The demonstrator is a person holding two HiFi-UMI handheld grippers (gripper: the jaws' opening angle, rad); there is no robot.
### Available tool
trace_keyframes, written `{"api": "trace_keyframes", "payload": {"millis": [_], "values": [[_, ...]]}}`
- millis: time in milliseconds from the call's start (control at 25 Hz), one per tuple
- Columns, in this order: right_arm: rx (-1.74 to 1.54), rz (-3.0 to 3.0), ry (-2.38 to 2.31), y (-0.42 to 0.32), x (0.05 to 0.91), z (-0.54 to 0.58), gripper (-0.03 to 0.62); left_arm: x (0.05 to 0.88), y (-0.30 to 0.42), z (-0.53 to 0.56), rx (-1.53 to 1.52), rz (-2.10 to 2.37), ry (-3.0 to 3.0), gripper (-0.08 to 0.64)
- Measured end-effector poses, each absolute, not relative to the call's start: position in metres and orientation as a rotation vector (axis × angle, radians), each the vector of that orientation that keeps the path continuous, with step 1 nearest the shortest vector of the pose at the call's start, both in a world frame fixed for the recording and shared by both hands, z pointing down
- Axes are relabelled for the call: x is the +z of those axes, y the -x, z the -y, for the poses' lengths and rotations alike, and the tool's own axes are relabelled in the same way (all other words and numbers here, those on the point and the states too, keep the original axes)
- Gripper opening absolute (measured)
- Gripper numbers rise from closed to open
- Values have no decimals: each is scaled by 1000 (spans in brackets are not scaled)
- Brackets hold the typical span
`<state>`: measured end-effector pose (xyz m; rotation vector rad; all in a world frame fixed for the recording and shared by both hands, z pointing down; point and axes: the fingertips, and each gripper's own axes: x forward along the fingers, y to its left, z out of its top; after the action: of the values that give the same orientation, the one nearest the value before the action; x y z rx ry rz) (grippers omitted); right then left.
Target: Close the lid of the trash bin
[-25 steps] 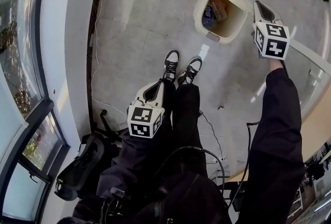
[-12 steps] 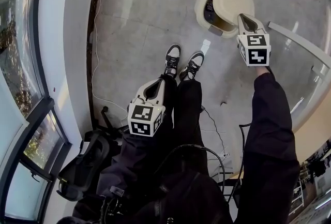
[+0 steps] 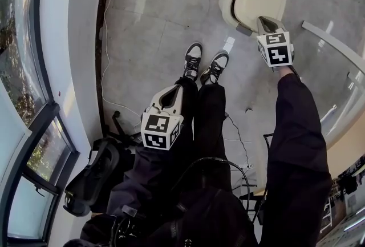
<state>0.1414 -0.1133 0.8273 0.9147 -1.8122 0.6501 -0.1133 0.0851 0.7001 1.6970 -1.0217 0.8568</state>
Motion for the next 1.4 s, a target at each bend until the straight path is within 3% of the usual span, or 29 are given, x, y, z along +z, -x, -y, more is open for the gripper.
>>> {"api": "trace_keyframes", "payload": {"millis": [1400], "values": [[709,1741,-793,-135,893,102,5,718,109,-79,866,1006,-1654,2]]}}
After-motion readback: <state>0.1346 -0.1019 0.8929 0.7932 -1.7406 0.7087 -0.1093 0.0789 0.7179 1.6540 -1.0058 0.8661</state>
